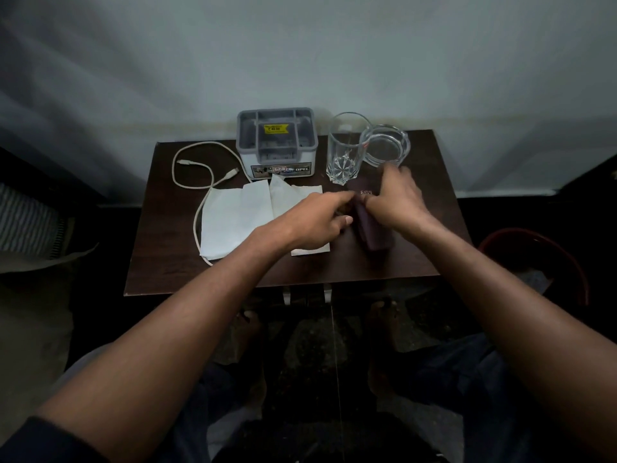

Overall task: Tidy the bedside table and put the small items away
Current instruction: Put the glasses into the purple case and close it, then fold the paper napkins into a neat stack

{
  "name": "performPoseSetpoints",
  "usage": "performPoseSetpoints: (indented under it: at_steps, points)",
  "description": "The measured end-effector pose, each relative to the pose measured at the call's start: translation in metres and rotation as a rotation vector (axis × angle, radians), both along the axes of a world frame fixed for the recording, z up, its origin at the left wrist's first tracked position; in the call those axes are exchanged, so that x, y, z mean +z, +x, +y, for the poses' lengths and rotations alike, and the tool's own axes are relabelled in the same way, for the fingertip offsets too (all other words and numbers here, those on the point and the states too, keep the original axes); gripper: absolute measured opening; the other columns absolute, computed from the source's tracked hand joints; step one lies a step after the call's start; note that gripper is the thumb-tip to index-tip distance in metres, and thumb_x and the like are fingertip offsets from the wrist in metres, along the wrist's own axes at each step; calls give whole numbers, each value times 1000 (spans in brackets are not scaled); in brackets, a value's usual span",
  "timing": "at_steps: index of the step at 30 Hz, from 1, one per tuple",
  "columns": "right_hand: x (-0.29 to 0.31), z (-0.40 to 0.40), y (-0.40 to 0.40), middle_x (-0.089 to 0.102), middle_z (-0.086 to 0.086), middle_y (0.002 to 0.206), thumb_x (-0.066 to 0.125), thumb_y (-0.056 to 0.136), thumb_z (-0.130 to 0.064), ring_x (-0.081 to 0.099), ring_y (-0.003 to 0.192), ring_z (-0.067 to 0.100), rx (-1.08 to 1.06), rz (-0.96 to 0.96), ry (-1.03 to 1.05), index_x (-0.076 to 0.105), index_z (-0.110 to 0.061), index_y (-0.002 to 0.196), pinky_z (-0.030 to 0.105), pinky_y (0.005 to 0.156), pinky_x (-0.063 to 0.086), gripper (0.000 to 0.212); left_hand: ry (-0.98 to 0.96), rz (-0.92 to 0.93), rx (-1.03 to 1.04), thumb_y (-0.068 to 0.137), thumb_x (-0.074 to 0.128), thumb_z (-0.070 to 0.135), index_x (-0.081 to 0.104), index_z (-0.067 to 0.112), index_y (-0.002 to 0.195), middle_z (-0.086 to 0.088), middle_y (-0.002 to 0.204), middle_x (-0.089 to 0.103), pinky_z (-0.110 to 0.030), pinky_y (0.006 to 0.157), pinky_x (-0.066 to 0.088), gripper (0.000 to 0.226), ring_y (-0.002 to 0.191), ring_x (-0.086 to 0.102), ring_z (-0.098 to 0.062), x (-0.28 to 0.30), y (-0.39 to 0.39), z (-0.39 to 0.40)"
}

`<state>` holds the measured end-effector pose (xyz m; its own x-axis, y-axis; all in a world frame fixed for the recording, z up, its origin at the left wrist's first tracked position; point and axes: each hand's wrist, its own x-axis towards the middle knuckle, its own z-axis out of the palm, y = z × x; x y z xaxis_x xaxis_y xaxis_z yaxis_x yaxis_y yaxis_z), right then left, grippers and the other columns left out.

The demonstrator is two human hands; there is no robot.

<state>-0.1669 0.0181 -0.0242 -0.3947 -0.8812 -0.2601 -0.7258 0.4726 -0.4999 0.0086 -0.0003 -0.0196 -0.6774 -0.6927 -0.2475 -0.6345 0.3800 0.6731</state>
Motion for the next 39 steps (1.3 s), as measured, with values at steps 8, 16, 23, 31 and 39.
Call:
performPoseSetpoints:
  at_steps: [8,16,23,31,39]
  points:
    - [15,11,29,77,-1,89,80,86,-22,74,90,26,113,100,-271,76,-22,94,38,79,60,9,-98,-153,200,88,84,17,80,28,96,9,94,78,-41,91,61,14,91,72,-11,8,28,-14]
    - [-13,2,65,76,7,112,83,83,-23,70,108,33,269,39,-52,72,-18,120,36,83,54,39,-117,-264,428,84,88,19,67,38,73,14,86,73,-42,87,63,30,93,73,-15,14,65,-28]
    - [-15,-6,87,70,16,109,85,76,-15,67,104,42,109,66,-92,58,-13,115,37,73,43,47,-28,-279,399,85,88,24,66,33,94,7,106,70,-33,85,53,26,104,68,-17,6,78,-25]
    - [-12,-8,105,71,3,107,80,77,-23,67,99,32,202,73,-160,68,-23,110,34,72,41,35,-45,-261,539,84,88,15,62,28,99,3,107,72,-27,69,52,33,103,70,-21,7,113,-28]
    - [-15,-12,137,77,4,82,83,81,-53,72,81,21,233,-158,-6,77,-9,85,40,73,59,44,-58,-312,598,87,86,15,67,25,118,0,120,73,-33,82,53,38,114,68,-23,6,132,-31]
